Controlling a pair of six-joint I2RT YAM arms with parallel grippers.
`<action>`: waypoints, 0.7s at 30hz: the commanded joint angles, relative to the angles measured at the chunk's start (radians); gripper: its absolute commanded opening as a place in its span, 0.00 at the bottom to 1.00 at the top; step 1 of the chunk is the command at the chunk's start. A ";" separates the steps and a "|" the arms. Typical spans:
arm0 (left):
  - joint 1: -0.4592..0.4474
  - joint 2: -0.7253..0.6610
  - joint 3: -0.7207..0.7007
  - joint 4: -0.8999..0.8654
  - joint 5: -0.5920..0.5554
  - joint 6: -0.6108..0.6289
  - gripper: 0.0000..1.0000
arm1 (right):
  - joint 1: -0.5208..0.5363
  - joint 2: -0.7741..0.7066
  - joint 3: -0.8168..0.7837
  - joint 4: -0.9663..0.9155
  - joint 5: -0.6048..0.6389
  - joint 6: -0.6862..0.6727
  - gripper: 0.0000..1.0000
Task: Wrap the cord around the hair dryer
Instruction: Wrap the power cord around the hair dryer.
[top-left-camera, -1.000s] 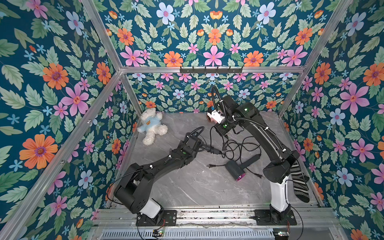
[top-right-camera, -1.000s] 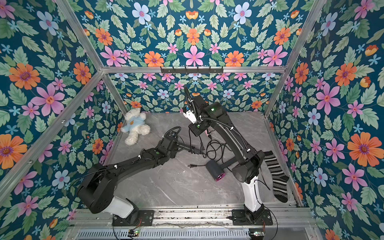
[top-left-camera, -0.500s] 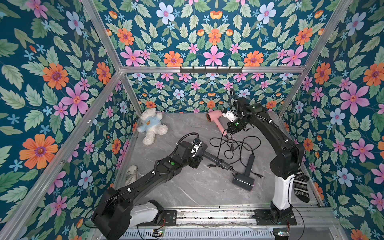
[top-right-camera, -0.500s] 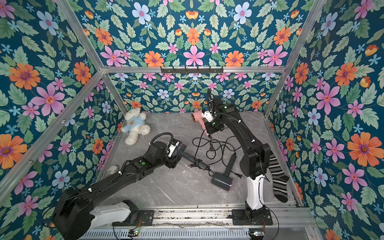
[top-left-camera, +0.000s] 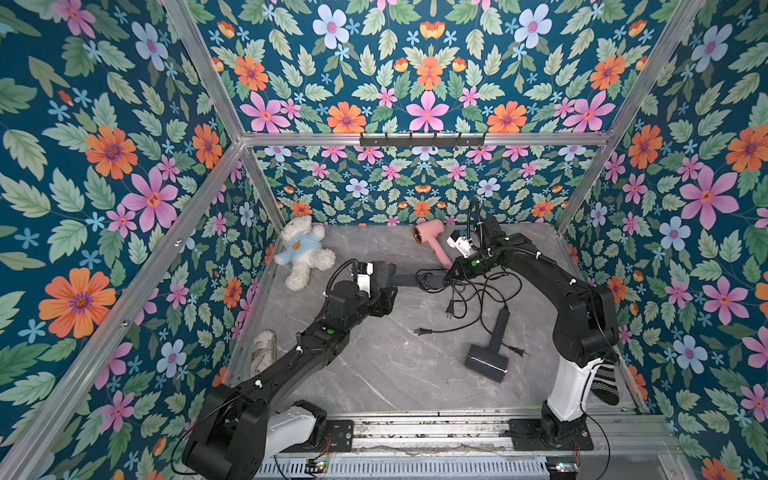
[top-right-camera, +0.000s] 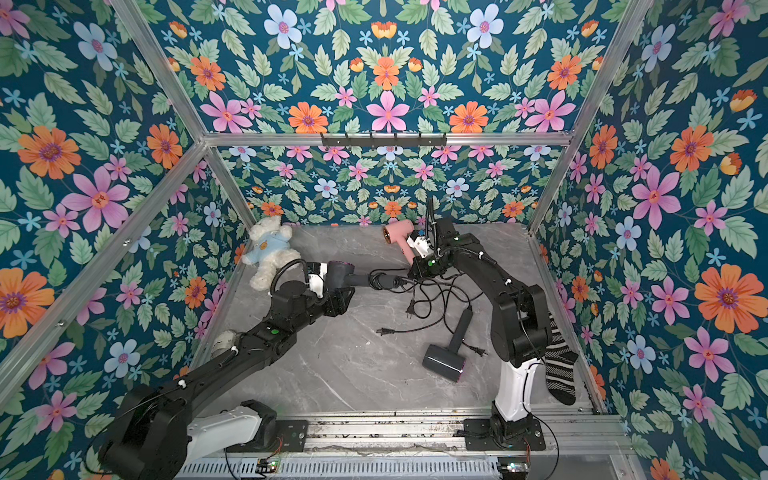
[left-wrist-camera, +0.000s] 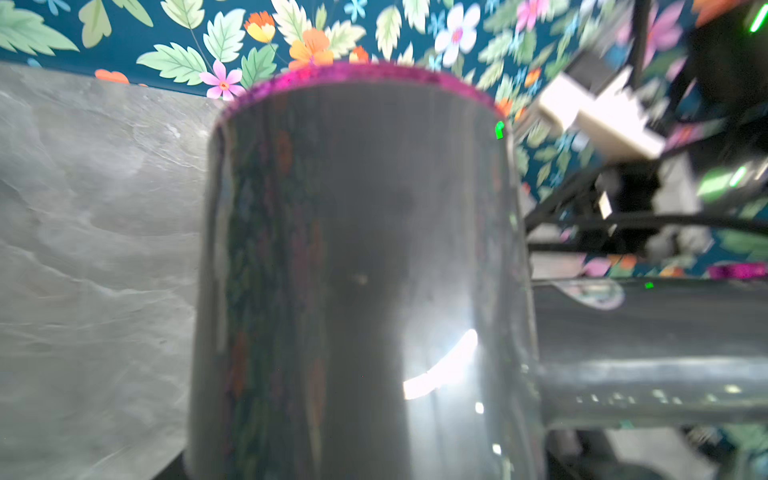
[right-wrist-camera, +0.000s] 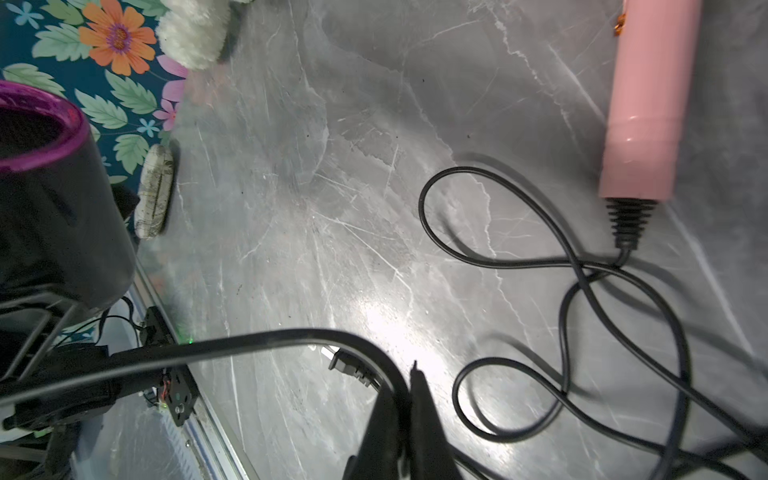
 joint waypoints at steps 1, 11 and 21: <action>0.003 0.038 0.022 0.201 -0.190 -0.264 0.00 | 0.011 -0.013 -0.053 0.114 -0.068 0.063 0.00; 0.005 0.174 0.195 -0.101 -0.587 -0.425 0.00 | 0.127 -0.054 -0.179 0.097 -0.067 0.046 0.00; -0.041 0.320 0.318 -0.329 -0.984 -0.195 0.00 | 0.267 -0.059 0.016 -0.239 0.134 -0.095 0.00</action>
